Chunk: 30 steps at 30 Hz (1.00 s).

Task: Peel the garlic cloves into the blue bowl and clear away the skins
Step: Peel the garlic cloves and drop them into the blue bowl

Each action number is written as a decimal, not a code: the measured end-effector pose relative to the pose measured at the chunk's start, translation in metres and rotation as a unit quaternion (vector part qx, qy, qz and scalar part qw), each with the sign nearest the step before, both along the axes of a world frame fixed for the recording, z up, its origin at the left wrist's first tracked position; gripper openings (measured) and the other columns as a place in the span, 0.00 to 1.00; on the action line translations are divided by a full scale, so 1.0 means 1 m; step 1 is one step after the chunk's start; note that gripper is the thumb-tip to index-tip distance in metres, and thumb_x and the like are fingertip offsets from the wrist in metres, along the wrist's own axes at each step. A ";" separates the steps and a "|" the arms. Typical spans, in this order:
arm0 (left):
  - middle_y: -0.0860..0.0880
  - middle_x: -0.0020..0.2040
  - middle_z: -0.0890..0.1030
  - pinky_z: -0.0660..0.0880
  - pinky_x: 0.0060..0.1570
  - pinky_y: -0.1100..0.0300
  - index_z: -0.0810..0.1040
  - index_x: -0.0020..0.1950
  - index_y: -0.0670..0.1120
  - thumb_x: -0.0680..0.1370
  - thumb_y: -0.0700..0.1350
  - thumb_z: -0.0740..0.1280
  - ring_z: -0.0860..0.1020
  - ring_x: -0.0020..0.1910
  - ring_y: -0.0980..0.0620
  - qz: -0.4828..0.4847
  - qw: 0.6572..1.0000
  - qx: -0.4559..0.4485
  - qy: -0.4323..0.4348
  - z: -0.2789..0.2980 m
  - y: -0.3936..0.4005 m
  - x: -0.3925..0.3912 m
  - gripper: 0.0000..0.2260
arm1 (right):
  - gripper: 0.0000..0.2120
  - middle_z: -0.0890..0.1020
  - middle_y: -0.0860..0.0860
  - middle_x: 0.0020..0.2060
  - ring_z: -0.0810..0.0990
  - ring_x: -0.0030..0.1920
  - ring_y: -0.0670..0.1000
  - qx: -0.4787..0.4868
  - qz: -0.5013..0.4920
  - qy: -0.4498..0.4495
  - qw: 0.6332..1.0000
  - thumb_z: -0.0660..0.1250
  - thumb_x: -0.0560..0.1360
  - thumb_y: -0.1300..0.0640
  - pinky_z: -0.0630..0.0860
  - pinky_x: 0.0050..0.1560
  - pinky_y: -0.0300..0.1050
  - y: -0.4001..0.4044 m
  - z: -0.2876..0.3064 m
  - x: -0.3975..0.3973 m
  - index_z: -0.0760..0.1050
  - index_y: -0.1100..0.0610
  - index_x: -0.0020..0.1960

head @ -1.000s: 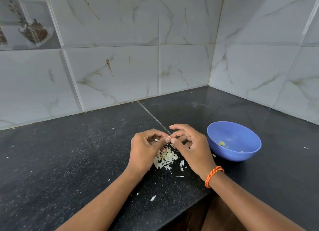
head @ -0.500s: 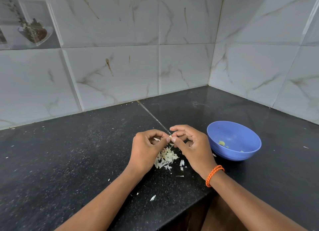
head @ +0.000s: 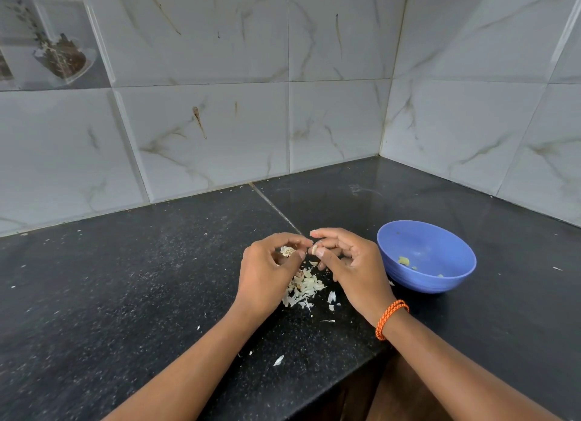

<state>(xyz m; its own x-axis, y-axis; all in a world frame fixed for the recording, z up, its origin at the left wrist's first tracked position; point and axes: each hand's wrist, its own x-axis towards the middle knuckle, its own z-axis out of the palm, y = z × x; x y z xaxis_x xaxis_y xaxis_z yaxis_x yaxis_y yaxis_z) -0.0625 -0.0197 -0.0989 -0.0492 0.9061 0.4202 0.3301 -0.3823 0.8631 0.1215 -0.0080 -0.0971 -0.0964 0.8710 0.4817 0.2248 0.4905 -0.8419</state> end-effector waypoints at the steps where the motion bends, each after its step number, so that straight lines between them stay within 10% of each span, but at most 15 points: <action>1: 0.57 0.50 0.89 0.85 0.43 0.43 0.89 0.54 0.54 0.81 0.41 0.75 0.86 0.35 0.50 -0.001 1.000 -0.003 -0.005 0.001 -0.001 0.001 0.08 | 0.14 0.88 0.46 0.45 0.87 0.40 0.50 0.001 0.000 -0.003 1.000 0.72 0.81 0.65 0.78 0.37 0.38 0.000 0.000 0.000 0.84 0.50 0.61; 11: 0.58 0.44 0.89 0.81 0.37 0.59 0.91 0.49 0.51 0.78 0.43 0.80 0.87 0.35 0.52 0.021 1.000 -0.001 -0.011 0.001 -0.005 0.004 0.03 | 0.13 0.89 0.43 0.41 0.87 0.42 0.43 0.029 -0.027 -0.023 0.999 0.76 0.77 0.64 0.76 0.39 0.32 -0.003 0.002 -0.002 0.84 0.52 0.59; 30: 0.52 0.42 0.89 0.85 0.47 0.39 0.91 0.50 0.50 0.80 0.42 0.77 0.87 0.41 0.46 -0.028 0.999 -0.005 -0.031 0.002 -0.007 0.008 0.04 | 0.14 0.83 0.48 0.35 0.69 0.27 0.46 0.102 -0.040 -0.040 0.993 0.77 0.74 0.67 0.71 0.32 0.38 -0.001 -0.003 -0.004 0.82 0.51 0.54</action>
